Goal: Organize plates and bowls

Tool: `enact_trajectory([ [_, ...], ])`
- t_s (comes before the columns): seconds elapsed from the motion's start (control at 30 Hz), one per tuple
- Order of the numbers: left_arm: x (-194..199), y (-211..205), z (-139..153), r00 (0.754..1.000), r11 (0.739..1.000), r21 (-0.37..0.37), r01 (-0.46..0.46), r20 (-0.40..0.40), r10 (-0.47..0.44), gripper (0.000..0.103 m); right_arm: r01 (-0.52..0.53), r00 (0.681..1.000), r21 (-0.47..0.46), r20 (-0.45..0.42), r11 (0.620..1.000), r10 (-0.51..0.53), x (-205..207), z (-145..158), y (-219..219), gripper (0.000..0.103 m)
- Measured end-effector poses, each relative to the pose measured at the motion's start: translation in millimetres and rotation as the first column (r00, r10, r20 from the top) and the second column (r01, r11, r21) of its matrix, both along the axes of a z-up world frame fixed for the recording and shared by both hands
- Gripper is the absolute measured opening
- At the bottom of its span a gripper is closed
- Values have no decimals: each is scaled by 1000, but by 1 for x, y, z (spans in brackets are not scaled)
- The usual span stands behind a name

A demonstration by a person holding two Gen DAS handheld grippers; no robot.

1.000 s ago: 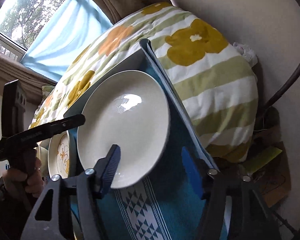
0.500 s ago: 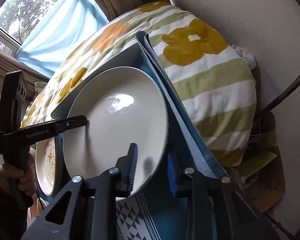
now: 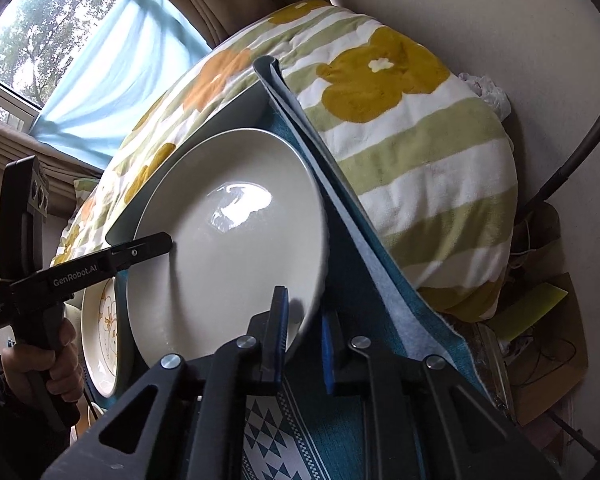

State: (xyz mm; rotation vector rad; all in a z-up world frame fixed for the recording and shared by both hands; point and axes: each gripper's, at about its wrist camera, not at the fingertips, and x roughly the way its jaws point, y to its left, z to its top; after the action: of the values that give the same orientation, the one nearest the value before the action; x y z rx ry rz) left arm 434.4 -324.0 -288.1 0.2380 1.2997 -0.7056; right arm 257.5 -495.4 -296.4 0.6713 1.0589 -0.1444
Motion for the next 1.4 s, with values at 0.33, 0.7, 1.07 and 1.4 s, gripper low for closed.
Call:
enact_trajectory([
  [0.33,-16,15,43,997,999,-16,-48,55,49,18,-52,997,-29,52,998,53,-3,34,6,13],
  [0.7,-64,58,119,983,994,-42,-104,145,109,18,-138,980,-52,135,989,144,-29,97,36,13],
  [1.07,-145,157,160,952,973,-72,-221,200,231,18,-252,950,-75,173,965,261,-71,131,110,13],
  [1.4,-211,259,125,924,934,-69,-351,134,358,18,-358,922,-64,132,932,363,-98,103,190,13],
])
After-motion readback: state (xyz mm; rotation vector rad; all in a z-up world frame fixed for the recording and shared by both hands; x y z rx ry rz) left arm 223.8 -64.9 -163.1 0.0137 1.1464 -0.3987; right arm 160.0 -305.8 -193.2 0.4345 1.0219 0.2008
